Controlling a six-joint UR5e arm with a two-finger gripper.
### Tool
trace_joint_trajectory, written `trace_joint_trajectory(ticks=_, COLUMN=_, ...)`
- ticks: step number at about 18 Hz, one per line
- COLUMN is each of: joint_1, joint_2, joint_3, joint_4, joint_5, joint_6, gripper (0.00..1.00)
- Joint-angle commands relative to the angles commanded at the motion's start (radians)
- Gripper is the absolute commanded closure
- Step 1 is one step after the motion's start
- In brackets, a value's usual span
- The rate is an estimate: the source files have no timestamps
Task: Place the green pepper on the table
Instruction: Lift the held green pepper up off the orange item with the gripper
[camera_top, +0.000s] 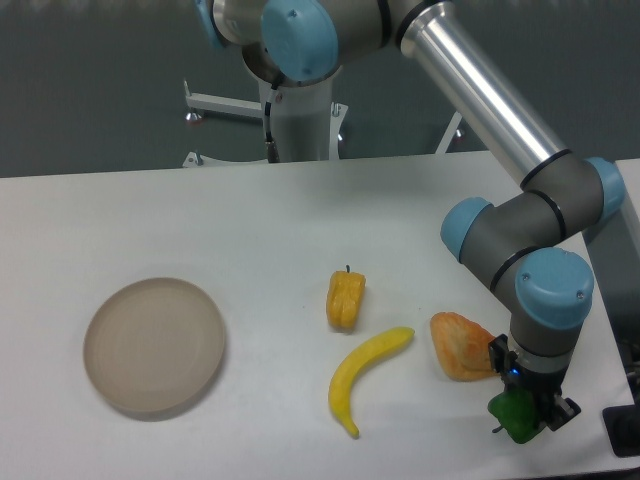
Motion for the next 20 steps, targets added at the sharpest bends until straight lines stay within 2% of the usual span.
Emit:
trace_joint_trajectory(ticks=3, joint_1=-0.002, joint_2=0.006, joint_3=-0.002, joint_4=-0.002, joint_5=-0.009, joint_6=0.0, gripper=0.66)
trace_joint_trajectory(ticks=5, joint_1=-0.003, joint_2=0.017, joint_3=-0.02, joint_4=-0.009, joint_5=-0.011, joint_6=-0.002, gripper=0.65)
trace_joint_trajectory(ticks=7, joint_1=-0.005, joint_2=0.052, joint_3=-0.057, joint_4=-0.031, joint_5=-0.011, joint_6=-0.002, gripper=0.65)
trace_joint_trajectory(ticks=13, joint_1=0.003, joint_2=0.207, joint_3=-0.236, joint_4=-0.075, joint_5=-0.028, joint_6=-0.002, gripper=0.65)
trace_joint_trajectory(ticks=18, joint_1=0.057, joint_2=0.339, joint_3=-0.397, joint_4=-0.094, joint_5=-0.078, joint_6=0.026, gripper=0.65)
trace_joint_trajectory(ticks=20, joint_1=0.081, joint_2=0.382, joint_3=-0.458, joint_4=-0.095, joint_5=-0.081, joint_6=0.082, gripper=0.65)
